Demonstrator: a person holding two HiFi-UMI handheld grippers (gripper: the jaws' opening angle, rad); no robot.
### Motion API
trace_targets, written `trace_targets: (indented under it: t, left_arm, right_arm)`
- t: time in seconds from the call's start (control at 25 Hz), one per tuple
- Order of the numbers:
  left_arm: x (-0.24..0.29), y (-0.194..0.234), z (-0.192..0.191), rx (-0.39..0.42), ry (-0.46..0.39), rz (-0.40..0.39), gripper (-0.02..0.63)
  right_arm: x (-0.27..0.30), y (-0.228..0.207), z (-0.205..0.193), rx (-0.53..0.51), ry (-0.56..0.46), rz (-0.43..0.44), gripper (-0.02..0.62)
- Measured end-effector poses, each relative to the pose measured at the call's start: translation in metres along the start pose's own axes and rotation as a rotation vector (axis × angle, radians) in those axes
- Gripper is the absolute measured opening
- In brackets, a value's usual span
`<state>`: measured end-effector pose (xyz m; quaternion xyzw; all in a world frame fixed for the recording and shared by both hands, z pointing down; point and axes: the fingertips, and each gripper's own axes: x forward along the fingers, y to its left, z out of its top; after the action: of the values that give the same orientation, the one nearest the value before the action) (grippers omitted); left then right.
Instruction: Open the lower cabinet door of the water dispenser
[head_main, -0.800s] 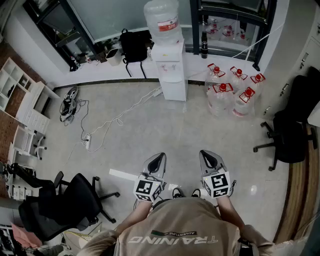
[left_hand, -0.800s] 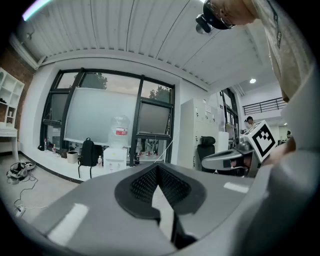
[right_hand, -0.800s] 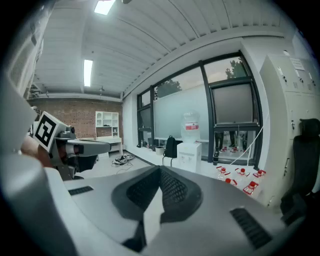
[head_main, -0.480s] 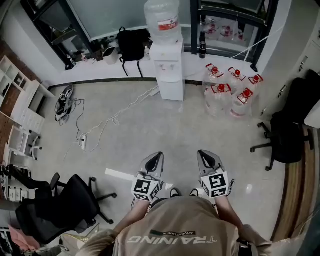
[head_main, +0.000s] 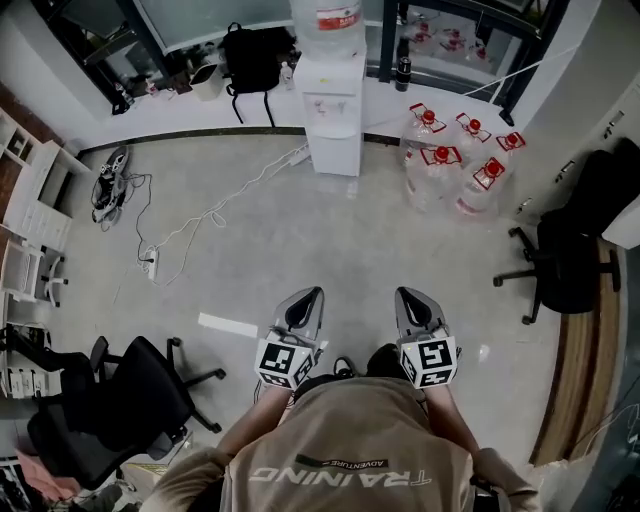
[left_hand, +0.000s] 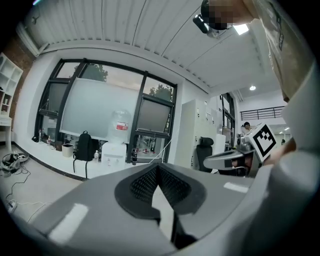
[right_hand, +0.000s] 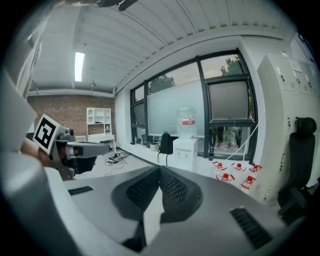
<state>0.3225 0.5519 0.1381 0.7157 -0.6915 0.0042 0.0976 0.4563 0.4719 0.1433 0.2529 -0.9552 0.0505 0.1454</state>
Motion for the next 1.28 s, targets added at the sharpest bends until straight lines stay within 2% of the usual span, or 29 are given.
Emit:
trace_targets:
  t: [0.28, 0.6, 0.72, 0.96, 1.12, 1.28]
  left_arm:
    - [0.043, 0.019, 0.008, -0.009, -0.002, 0.008, 0.003]
    - [0.131, 0.030, 0.037, 0.006, -0.001, 0.064, 0.003]
    - [0.167, 0.036, 0.040, -0.049, -0.002, 0.076, 0.003]
    - [0.217, 0.051, 0.049, -0.105, 0.000, 0.143, 0.003]
    - [0.234, 0.068, 0.039, -0.145, 0.024, 0.182, 0.003]
    - [0.250, 0.082, 0.032, -0.158, 0.044, 0.178, 0.003]
  right_arm:
    - [0.037, -0.030, -0.007, 0.025, 0.025, 0.018, 0.009]
    - [0.109, -0.117, 0.016, 0.028, -0.003, 0.085, 0.009]
    - [0.135, -0.154, 0.018, 0.037, 0.012, 0.099, 0.009]
    - [0.176, -0.204, 0.018, 0.043, 0.048, 0.152, 0.009]
    - [0.197, -0.215, 0.014, 0.059, 0.067, 0.169, 0.009]
    - [0.216, -0.223, 0.009, 0.068, 0.094, 0.163, 0.009]
